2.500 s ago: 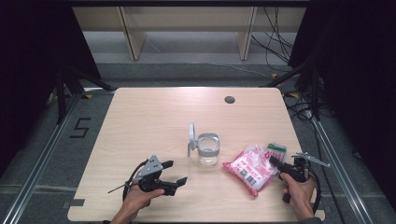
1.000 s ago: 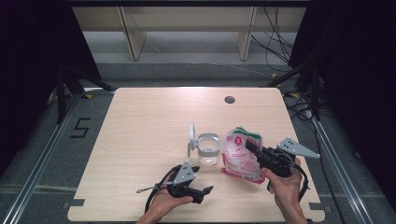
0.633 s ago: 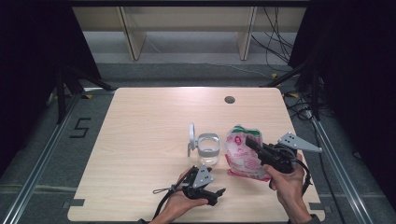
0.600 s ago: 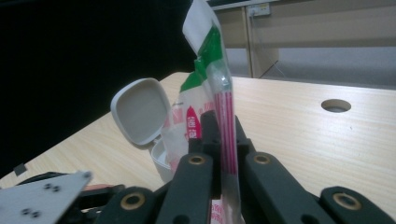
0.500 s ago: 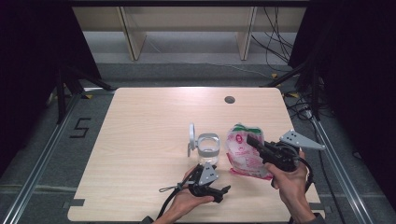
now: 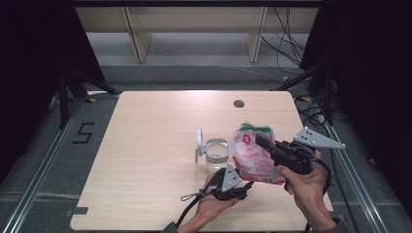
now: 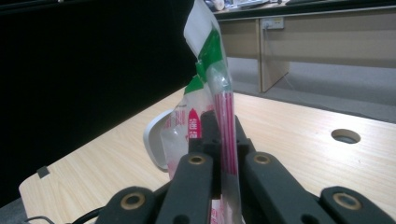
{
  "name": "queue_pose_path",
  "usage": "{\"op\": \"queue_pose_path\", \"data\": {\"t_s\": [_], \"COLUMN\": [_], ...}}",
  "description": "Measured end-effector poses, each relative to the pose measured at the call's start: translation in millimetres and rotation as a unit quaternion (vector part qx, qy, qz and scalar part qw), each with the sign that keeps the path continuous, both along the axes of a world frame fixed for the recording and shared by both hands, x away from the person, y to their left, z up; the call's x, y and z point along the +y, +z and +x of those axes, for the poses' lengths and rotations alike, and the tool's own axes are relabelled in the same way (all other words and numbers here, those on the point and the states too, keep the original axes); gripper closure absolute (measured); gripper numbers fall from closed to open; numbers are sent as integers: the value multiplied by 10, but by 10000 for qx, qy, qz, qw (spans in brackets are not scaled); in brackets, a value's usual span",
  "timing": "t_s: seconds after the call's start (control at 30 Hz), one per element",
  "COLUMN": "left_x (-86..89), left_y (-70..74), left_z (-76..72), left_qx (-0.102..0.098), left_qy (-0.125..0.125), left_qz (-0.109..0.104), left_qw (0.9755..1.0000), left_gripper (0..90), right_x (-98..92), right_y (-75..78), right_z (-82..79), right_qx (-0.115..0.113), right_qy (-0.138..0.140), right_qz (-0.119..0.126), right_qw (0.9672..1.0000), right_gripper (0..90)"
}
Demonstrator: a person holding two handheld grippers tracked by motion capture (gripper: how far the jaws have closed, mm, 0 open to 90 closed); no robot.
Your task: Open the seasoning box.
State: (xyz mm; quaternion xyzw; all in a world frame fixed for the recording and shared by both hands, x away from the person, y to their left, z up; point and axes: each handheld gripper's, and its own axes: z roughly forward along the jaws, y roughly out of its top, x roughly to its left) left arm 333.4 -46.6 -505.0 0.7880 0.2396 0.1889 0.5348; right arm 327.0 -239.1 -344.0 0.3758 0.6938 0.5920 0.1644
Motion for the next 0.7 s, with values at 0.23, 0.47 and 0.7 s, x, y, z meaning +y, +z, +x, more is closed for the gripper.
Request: {"op": "queue_pose_path", "data": {"t_s": [0.23,0.47,0.7], "left_x": [-96,-122,-123], "left_y": [-52,-65,-48], "left_z": [-12,11,87], "left_qx": [-116,136,226], "left_qy": [195,267,386], "left_qz": [-113,-571,-767], "left_qw": [9997,9979,9961], "left_gripper": [663,686,690], "right_x": [61,123,321], "right_y": [-8,48,114], "right_z": [84,226,379], "right_qx": [-32,-4,60], "right_qy": [-28,-82,-30], "right_qz": [-170,-302,-589], "right_qw": [9998,9995,9982], "right_gripper": [900,900,900]}}
